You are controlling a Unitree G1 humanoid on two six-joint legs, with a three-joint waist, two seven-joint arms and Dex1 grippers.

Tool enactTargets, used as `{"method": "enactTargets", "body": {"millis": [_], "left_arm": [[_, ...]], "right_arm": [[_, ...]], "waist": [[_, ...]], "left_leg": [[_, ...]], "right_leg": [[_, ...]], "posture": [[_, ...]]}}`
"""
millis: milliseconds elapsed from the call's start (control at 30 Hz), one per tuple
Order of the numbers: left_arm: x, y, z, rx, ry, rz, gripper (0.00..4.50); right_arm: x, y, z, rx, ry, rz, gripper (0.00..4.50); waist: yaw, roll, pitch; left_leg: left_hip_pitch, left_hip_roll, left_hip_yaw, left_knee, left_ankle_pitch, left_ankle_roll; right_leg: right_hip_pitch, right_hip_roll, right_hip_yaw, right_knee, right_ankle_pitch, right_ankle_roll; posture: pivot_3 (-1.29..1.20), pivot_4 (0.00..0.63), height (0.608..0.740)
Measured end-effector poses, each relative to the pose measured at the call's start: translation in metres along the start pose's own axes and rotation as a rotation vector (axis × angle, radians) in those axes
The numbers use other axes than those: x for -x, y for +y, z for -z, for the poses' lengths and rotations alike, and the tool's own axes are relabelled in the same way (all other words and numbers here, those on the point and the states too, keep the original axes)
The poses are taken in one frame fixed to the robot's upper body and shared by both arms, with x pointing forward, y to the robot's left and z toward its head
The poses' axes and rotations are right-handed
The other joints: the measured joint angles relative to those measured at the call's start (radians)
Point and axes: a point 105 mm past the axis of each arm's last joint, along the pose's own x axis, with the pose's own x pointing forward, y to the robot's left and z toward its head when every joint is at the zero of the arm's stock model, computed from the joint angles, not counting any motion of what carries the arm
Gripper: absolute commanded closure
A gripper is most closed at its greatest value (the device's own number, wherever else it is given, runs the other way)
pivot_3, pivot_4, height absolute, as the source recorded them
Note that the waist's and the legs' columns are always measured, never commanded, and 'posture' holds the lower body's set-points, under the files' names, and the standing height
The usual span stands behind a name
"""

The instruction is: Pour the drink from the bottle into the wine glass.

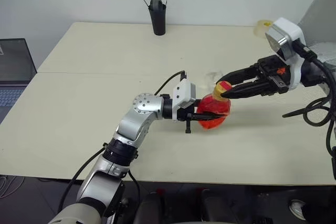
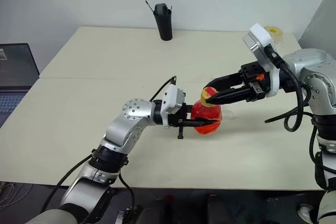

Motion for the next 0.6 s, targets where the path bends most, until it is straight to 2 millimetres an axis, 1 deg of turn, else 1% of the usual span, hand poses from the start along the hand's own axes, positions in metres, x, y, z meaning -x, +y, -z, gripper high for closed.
{"method": "enactTargets", "body": {"millis": [233,500,567,600], "left_arm": [[0.000,-0.002,-0.001,0.010,-0.004,0.008,3.71],[0.001,-0.006,0.012,0.058,0.032,0.016,3.71],[0.001,-0.006,0.013,0.063,0.037,0.019,3.71],[0.001,-0.006,0.014,0.063,0.045,0.015,3.71]], "right_arm": [[0.000,0.002,0.001,-0.020,-0.011,-0.005,3.28],[-0.003,0.005,0.014,-0.051,0.042,0.053,3.28],[-0.003,0.006,0.015,-0.062,0.050,0.069,2.55],[-0.003,0.007,0.014,-0.063,0.044,0.068,2.27]], "waist": [[0.001,0.000,0.000],[0.001,0.000,0.000],[0.001,0.000,0.000],[0.000,0.000,0.000]], "left_leg": [[0.000,0.000,0.000,0.000,0.000,0.000],[0.000,-0.001,-0.001,0.000,0.000,0.000],[0.000,0.000,-0.001,0.000,0.000,0.000],[0.000,0.000,-0.001,0.000,0.000,0.000]], "right_leg": [[0.000,0.000,0.000,0.000,0.000,0.000],[0.000,0.000,0.000,0.000,0.000,0.000],[0.000,0.000,0.000,0.000,0.000,0.000],[0.000,0.000,0.000,0.000,0.000,0.000]], "posture": [[0.00,0.150,0.740],[0.00,0.150,0.740],[0.00,0.150,0.740],[0.00,0.150,0.740]]}}
